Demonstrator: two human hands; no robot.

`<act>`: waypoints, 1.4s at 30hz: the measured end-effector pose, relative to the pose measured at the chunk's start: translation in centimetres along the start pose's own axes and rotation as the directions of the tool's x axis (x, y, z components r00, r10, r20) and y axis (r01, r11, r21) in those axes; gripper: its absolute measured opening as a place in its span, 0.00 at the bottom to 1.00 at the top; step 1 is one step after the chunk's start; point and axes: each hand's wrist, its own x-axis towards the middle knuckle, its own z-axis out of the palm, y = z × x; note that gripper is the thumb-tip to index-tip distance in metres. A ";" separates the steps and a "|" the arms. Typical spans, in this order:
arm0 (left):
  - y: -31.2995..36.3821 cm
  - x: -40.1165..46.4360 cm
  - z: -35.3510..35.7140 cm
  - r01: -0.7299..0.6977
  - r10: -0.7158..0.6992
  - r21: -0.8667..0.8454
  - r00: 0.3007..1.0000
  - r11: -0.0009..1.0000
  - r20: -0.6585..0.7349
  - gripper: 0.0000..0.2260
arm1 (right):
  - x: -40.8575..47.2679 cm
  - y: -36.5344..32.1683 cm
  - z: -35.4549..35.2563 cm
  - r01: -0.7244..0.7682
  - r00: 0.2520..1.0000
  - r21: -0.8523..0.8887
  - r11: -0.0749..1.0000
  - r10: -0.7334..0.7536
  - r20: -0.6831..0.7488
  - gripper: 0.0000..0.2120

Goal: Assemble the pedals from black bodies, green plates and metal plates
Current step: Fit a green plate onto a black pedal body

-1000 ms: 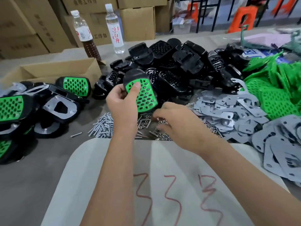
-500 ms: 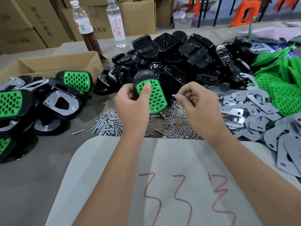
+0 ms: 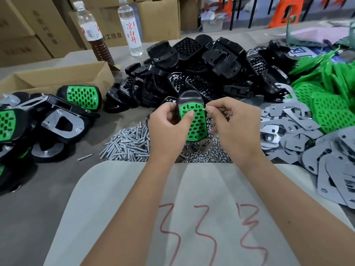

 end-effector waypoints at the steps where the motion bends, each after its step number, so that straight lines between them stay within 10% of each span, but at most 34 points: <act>1: 0.0 0.0 0.0 -0.005 0.005 0.004 1.000 1.000 0.001 0.04 | 0.0 0.0 0.0 -0.007 1.000 0.011 1.000 0.007 0.004 0.06; 14: 0.2 -0.1 0.2 -0.064 0.063 0.044 0.998 0.997 0.015 0.04 | 0.1 -0.2 0.0 -0.053 0.998 0.171 0.984 0.057 -0.019 0.02; 23: 0.2 -0.4 0.2 -0.147 0.142 0.070 0.987 0.987 0.073 0.05 | 0.3 0.1 0.2 0.097 0.995 -0.167 0.981 -0.096 0.013 0.06; 31: 0.1 0.2 0.0 0.134 -0.118 -0.243 0.990 0.961 0.079 0.02 | 0.5 0.4 -0.1 -0.218 0.976 0.417 0.882 0.196 0.096 0.17; 42: 0.1 0.0 -0.2 0.168 -0.127 -0.296 0.980 0.940 0.152 0.03 | 0.4 0.8 0.0 -0.229 0.969 0.319 0.920 0.184 0.165 0.08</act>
